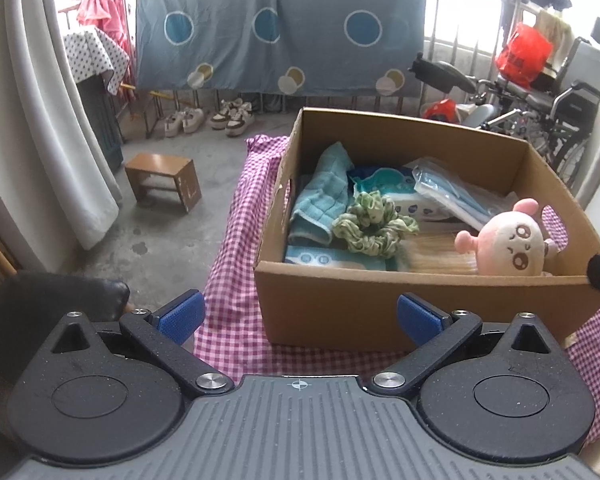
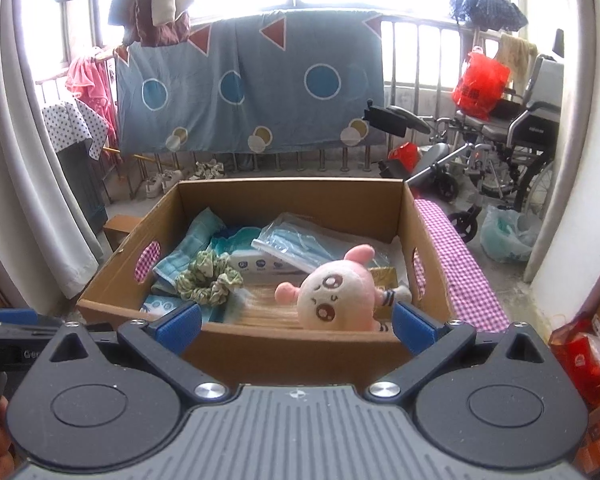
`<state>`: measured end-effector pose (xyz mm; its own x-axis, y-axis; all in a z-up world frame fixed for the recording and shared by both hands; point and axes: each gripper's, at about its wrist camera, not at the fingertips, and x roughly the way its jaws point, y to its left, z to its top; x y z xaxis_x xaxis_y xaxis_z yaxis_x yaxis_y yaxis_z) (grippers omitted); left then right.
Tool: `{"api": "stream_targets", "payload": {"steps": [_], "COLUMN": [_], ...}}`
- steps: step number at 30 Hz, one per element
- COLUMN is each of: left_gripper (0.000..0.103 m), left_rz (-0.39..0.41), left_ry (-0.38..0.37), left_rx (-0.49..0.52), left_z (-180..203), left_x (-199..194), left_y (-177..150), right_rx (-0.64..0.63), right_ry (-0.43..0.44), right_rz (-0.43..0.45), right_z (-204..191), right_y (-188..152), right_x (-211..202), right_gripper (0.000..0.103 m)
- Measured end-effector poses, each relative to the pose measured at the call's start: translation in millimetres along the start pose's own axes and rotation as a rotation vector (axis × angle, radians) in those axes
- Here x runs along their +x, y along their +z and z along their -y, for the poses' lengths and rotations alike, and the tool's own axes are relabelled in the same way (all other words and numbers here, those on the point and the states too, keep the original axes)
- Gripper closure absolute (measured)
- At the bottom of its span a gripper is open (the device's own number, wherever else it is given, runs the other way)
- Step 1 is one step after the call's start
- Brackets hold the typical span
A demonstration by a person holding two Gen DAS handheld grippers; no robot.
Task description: Organize soft objects
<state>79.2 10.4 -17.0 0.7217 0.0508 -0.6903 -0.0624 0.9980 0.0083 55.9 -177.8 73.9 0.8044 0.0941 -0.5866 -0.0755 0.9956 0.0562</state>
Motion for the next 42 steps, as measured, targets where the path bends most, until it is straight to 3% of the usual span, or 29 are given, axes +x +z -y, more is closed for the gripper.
{"api": "stream_targets", "payload": {"steps": [17, 42], "left_gripper": [0.000, 0.000], "left_rz": [-0.007, -0.029], "left_ry": [-0.045, -0.021], "left_rx": [0.072, 0.079], "left_z": [27.8, 42.2], "left_x": [0.1, 7.1], "left_y": [16.1, 21.0], "right_rx": [-0.006, 0.038], "right_ry": [-0.028, -0.061], "right_rz": [-0.047, -0.084], "right_z": [-12.9, 2.7], "right_y": [-4.7, -3.4], "right_x": [18.7, 34.1], "right_gripper": [0.000, 0.000]}}
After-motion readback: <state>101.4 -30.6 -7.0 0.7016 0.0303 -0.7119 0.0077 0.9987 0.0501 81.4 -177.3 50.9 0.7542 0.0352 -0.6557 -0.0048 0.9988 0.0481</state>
